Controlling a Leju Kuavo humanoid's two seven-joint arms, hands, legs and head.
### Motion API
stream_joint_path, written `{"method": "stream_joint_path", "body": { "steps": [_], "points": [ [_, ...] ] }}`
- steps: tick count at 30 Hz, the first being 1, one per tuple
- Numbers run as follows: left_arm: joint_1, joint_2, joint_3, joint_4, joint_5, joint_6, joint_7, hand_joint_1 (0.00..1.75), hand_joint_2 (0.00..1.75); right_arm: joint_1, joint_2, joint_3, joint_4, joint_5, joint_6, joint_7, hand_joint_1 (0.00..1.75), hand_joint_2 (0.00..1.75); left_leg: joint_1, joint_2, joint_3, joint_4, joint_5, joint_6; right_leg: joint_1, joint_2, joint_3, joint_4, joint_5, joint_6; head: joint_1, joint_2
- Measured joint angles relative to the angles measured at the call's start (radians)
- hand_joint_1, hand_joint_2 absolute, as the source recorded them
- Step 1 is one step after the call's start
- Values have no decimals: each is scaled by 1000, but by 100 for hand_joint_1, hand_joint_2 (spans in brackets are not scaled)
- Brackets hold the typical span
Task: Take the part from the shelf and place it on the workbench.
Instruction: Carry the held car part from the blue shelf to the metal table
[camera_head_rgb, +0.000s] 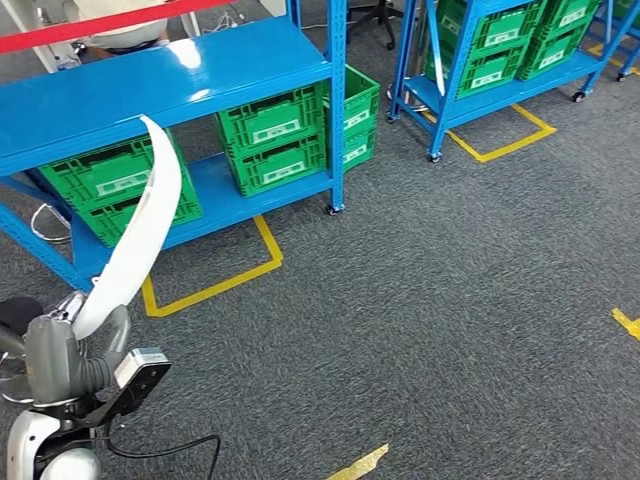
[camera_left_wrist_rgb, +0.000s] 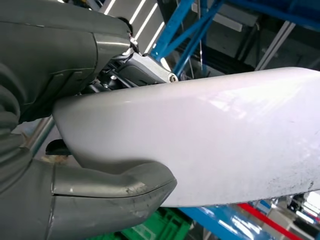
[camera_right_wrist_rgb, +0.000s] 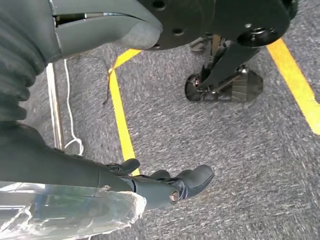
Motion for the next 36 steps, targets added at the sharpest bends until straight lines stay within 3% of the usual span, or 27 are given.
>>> {"method": "stream_joint_path", "body": {
  "steps": [1, 2, 3, 5, 7, 9, 10, 11, 13, 15, 16, 17, 18, 19, 21, 23, 26, 28, 30, 32, 33, 34, 36],
  "points": [
    [-1, 1, -1, 2, 6, -5, -3, 175, 175, 0, 0, -1, 0, 2, 1, 0, 0, 175, 0, -6, -29, 66, -26, 0, 1, 9, -2, 0, 1, -2, 0, 0],
    [-2, 1, -2, 5, 15, -13, -8, 175, 175, 0, 0, -1, 0, 5, 1, 0, 0, 175, 0, -8, -47, 106, -35, 1, 3, 19, -3, 0, 2, -3, 0, 0],
    [-4, 3, -4, 9, 25, -22, -14, 175, 175, 1, 0, -3, 0, 8, 2, -1, 0, 175, 0, -9, -49, 110, -22, 4, 5, 29, -3, 1, 3, -4, 0, 0],
    [-12, 6, -8, 13, 43, -37, -28, 175, 175, 1, 1, -7, 0, 13, 5, -3, 0, 175, -1, -23, -2, 9, 51, 15, 8, 49, -2, 2, 3, -3, 0, 0],
    [-19, 9, -9, 16, 60, -50, -46, 175, 175, -2, 3, -11, 0, 18, 9, -8, 0, 175, 0, -62, 55, -114, 105, 29, 11, 69, -5, 6, 4, 0, 1, 0],
    [-27, 12, -10, 19, 97, -75, -79, 175, 175, -4, 6, -14, 0, 27, 12, -12, 0, 175, -1, -83, 72, -163, 107, 35, 10, 84, -18, 10, 8, 10, 0, 0],
    [-31, 15, -12, 20, 127, -94, -101, 175, 175, -4, 6, -16, 0, 33, 13, -14, 0, 175, -1, -77, 72, -171, 106, 36, 8, 92, -26, 11, 10, 16, 0, 0],
    [-35, 18, -13, 22, 158, -116, -123, 175, 175, -2, 6, -17, 0, 38, 14, -16, 0, 175, 1, -68, 73, -177, 107, 38, 7, 92, -33, 13, 10, 22, -1, 0],
    [-43, 23, -16, 25, 217, -158, -158, 175, 175, 0, 6, -18, 0, 46, 16, -20, 0, 175, 5, -49, 74, -187, 113, 45, 8, 63, -57, 52, -17, 32, 5, 0],
    [-47, 28, -16, 30, 259, -198, -182, 175, 175, -2, 5, -18, 0, 50, 18, -22, 0, 175, 5, -26, 74, -189, 114, 50, 7, 21, -113, 168, -79, 40, 12, 0],
    [-48, 31, -16, 33, 277, -221, -195, 175, 175, -3, 4, -18, 0, 52, 19, -23, 0, 175, 4, -14, 73, -189, 114, 51, 5, 12, -144, 234, -106, 44, 14, 0],
    [-49, 34, -16, 35, 298, -247, -210, 175, 175, -3, 3, -18, 0, 53, 20, -23, 0, 175, 3, -2, 73, -188, 114, 51, 3, 6, -166, 281, -120, 47, 14, 0],
    [-51, 37, -16, 38, 317, -272, -224, 175, 175, -2, 1, -18, 0, 56, 21, -24, 0, 175, 3, 8, 73, -188, 113, 51, 1, 3, -171, 293, -114, 49, 14, 0],
    [-54, 38, -16, 41, 335, -294, -238, 175, 175, 0, -1, -19, 0, 58, 22, -24, 0, 175, 3, 17, 73, -187, 113, 50, 0, -2, -154, 262, -89, 51, 14, 0],
    [-59, 41, -16, 44, 357, -318, -255, 175, 175, 1, -5, -19, 0, 62, 23, -25, 0, 175, 1, 33, 76, -185, 110, 44, -1, -27, -78, 122, -28, 51, 14, 0],
    [-63, 45, -15, 46, 363, -326, -260, 175, 175, -1, -7, -19, 0, 64, 23, -25, 0, 175, -4, 46, 78, -182, 106, 34, 2, -46, -23, 24, -3, 41, 14, 0],
    [-68, 49, -16, 48, 366, -329, -262, 175, 175, 0, -7, -20, 0, 64, 23, -27, 0, 175, -4, 60, 80, -181, 106, 18, 4, -31, -19, 12, -1, 21, 12, 0],
    [-70, 52, -16, 50, 368, -330, -263, 175, 175, 1, -7, -23, 0, 65, 23, -27, 0, 175, -1, 40, 71, -154, 79, 6, 1, -17, -20, 9, 5, 9, 11, 0],
    [-72, 56, -16, 52, 379, -346, -272, 175, 175, 0, -7, -24, 0, 67, 23, -25, 0, 175, 2, 6, 25, -46, 14, -1, -1, -3, -21, 8, 9, 1, 7, 0],
    [-70, 58, -16, 57, 406, -389, -295, 175, 175, 0, -8, -25, 0, 73, 23, -22, 0, 175, 2, -7, -34, 83, -38, -1, 2, 15, -24, 8, 11, -3, 7, 0],
    [-70, 59, -16, 60, 424, -416, -308, 175, 175, 1, -9, -25, 0, 77, 23, -21, 0, 175, 2, -8, -47, 110, -37, 1, 4, 25, -24, 8, 12, -3, 6, 0],
    [-69, 59, -16, 63, 443, -444, -319, 175, 175, 2, -10, -26, 0, 81, 23, -18, 0, 175, 1, -10, -41, 95, -15, 5, 5, 35, -24, 9, 12, -4, 7, 0],
    [-69, 60, -17, 70, 479, -497, -332, 175, 175, 4, -11, -27, 0, 90, 23, -8, 0, 175, -1, -28, 14, -22, 59, 19, 8, 56, -21, 9, 12, -3, 7, 0]
  ]
}}
